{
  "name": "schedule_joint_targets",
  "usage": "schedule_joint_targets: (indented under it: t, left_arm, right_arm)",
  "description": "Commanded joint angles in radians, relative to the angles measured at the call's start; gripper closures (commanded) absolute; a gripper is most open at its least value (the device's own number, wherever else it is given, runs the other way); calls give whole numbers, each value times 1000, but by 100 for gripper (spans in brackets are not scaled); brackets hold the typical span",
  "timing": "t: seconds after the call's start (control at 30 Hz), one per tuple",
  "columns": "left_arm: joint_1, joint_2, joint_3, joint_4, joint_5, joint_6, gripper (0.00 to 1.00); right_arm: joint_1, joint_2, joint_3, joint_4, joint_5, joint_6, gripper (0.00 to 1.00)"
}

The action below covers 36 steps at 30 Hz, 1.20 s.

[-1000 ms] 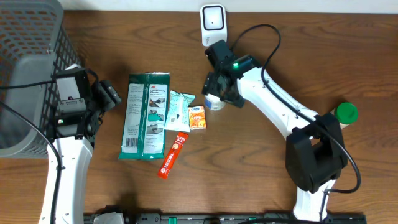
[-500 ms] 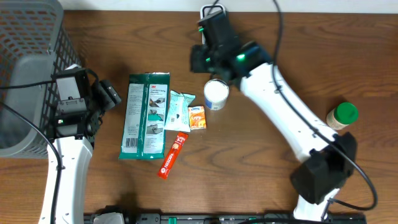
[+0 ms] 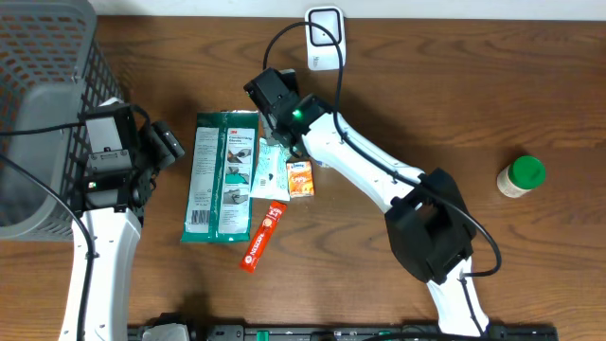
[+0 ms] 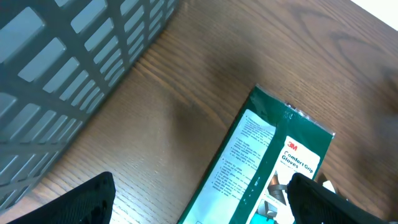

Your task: Scan the item barcode

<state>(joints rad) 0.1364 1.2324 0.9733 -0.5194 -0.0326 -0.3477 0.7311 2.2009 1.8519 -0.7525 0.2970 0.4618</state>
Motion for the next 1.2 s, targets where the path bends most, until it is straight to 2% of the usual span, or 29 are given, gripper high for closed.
schedule_joint_targets:
  t: [0.0, 0.17, 0.5, 0.6, 0.73, 0.77, 0.8, 0.87, 0.9, 1.0, 1.07, 1.17]
  left_arm:
    - [3, -9, 26, 0, -13, -6, 12]
    - [3, -9, 26, 0, -13, -6, 12]
    - [3, -9, 26, 0, -13, -6, 12]
    - [3, -9, 26, 0, -13, -6, 12]
    - [3, -9, 26, 0, -13, -6, 12]
    - [3, -9, 26, 0, -13, -6, 12]
    - [3, -9, 26, 0, -13, -6, 12]
    - [3, -9, 26, 0, -13, -6, 12]
    - [3, -9, 26, 0, -13, -6, 12]
    - [3, -9, 26, 0, -13, -6, 12]
    - [3, -9, 26, 0, -13, -6, 12]
    - [3, -9, 26, 0, -13, -6, 11]
  right_arm:
    - [-11, -9, 1, -39, 103, -30, 99]
    - [-17, -9, 1, -175, 104, -34, 99]
    - [-18, -20, 1, -347, 63, -185, 99]
    - [-28, -53, 2, -371, 2, -267, 91]
    - [-53, -128, 2, -396, -76, -315, 85]
    - [-61, -152, 2, -396, -123, -343, 80]
    - [-71, -183, 2, -395, -186, -377, 65]
    - [-88, -240, 5, -404, -287, -392, 9]
    - [-97, -260, 8, -413, -323, -391, 1]
    - [-145, -302, 82, -552, -449, -388, 1]
    - [-179, -300, 154, -641, -459, -390, 1]
    - [-227, -289, 214, -688, -442, -419, 1]
